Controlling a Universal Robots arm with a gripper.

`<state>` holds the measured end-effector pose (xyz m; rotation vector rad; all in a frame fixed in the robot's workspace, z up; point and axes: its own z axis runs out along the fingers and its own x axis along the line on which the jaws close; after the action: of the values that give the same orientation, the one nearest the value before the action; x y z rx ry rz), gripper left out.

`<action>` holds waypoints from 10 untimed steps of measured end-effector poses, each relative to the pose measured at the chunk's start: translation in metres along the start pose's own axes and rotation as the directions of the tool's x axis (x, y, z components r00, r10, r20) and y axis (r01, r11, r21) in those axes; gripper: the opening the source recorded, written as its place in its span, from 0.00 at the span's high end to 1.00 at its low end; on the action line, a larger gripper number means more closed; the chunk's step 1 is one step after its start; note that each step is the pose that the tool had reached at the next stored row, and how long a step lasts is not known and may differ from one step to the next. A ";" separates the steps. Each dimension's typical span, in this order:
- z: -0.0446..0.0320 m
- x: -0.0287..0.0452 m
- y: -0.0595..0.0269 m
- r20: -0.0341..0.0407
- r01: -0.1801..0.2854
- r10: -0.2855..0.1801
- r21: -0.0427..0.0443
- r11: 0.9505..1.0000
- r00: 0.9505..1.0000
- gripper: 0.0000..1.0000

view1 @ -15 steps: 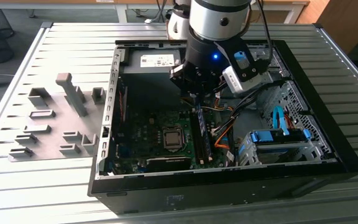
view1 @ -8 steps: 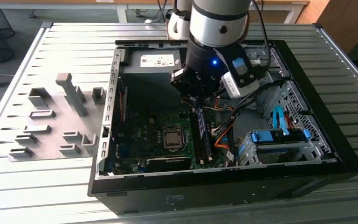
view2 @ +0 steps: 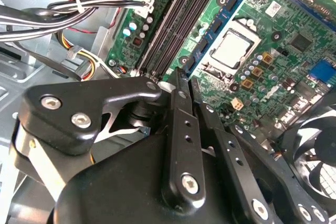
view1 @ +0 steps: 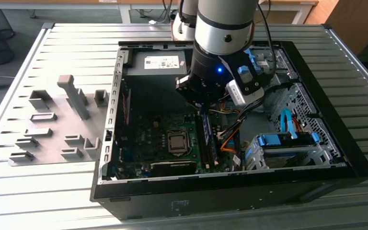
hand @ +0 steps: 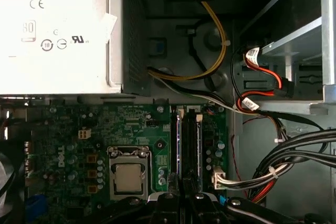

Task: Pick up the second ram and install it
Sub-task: 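Insert the second ram into the second slot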

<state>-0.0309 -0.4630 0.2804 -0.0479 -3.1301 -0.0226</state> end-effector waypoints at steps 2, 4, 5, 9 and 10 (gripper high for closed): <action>0.0000 0.0000 0.0000 0.000 0.000 0.000 0.000 1.000 1.000 0.86; 0.0007 -0.0003 0.0000 0.000 0.000 0.000 0.000 1.000 1.000 0.86; 0.0021 -0.0010 0.0000 0.000 0.000 0.000 0.000 1.000 1.000 0.86; 0.0092 -0.0031 0.0000 -0.001 0.000 0.000 0.000 1.000 1.000 0.86; 0.0110 -0.0031 0.0000 -0.001 0.000 0.000 0.000 1.000 1.000 0.86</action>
<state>-0.0279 -0.4630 0.2694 -0.0481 -3.1293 -0.0225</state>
